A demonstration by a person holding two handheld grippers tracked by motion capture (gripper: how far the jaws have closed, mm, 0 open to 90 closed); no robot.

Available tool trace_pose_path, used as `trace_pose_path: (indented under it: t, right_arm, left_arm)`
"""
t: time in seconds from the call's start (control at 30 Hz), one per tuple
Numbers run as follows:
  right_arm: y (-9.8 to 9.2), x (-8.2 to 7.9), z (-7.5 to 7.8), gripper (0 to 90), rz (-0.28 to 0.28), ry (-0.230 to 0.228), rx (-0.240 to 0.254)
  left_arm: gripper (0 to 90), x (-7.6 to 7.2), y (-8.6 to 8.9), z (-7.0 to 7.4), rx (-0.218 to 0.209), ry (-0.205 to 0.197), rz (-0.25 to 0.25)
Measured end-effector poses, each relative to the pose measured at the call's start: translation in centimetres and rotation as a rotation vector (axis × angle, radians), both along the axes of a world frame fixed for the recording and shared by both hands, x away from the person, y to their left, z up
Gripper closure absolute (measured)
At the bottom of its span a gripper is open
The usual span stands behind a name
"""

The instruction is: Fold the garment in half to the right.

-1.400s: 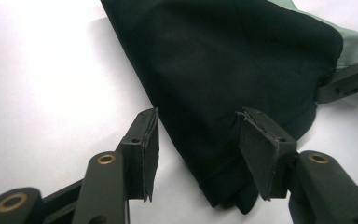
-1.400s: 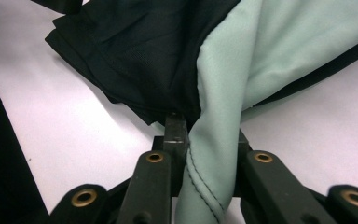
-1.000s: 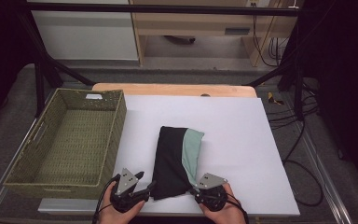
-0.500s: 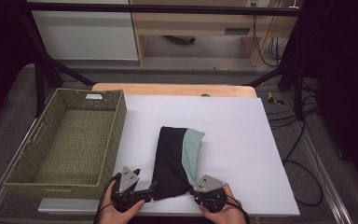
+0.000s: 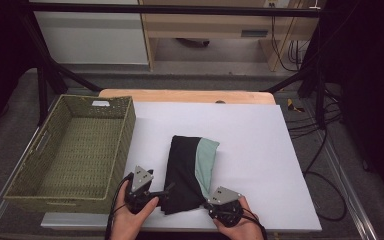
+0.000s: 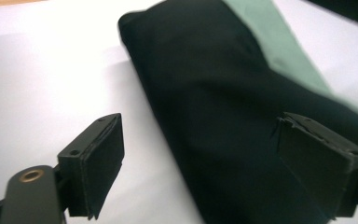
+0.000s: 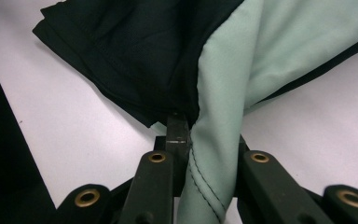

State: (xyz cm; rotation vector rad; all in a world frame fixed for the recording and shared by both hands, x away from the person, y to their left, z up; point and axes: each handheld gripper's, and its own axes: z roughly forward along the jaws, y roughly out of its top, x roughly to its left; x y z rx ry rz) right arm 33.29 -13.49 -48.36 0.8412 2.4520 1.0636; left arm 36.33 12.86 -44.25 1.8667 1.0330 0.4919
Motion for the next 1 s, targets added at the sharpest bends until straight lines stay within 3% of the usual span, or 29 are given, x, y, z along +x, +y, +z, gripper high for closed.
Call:
trace_pose_path:
  t: [0.13, 0.17, 0.33, 0.43, 0.6, 0.73, 0.9, 1.0]
  right_arm:
    - [-0.1, 0.0, -0.1, 79.5, 0.001, 0.0, 0.009]
    - [-0.1, 0.0, -0.1, 79.4, 0.001, 0.001, 0.009]
    - [-0.1, 0.0, -0.1, 79.3, 0.0, 0.0, 0.01]
    - [-0.2, 0.1, -0.1, 79.2, 0.002, 0.002, 0.016]
    - [-0.2, 0.1, -0.1, 79.1, 0.002, 0.003, 0.018]
    - [-0.1, 0.0, -0.1, 79.0, -0.001, 0.0, 0.012]
    - [-0.1, 0.0, -0.1, 79.0, -0.004, -0.002, 0.011]
    - [-0.1, 0.0, -0.1, 79.1, -0.004, 0.0, 0.012]
  left_arm:
    - [14.4, 1.9, -1.1, 0.6, 0.015, -0.002, 0.0]
    - [14.4, 2.5, -1.6, 1.0, 0.042, -0.004, 0.001]
    - [14.3, 4.2, -3.0, 2.2, 0.094, -0.034, -0.012]
    - [14.2, 4.7, -3.3, 2.7, 0.16, -0.067, -0.008]
    - [14.2, 5.1, -3.1, 3.0, 0.154, -0.064, -0.003]
    - [14.4, 5.7, -2.7, 2.9, 0.069, 0.009, 0.003]
    - [14.9, 6.3, -2.7, 2.8, 0.102, 0.003, 0.015]
    - [15.1, 6.7, -2.6, 2.8, 0.095, 0.012, 0.02]
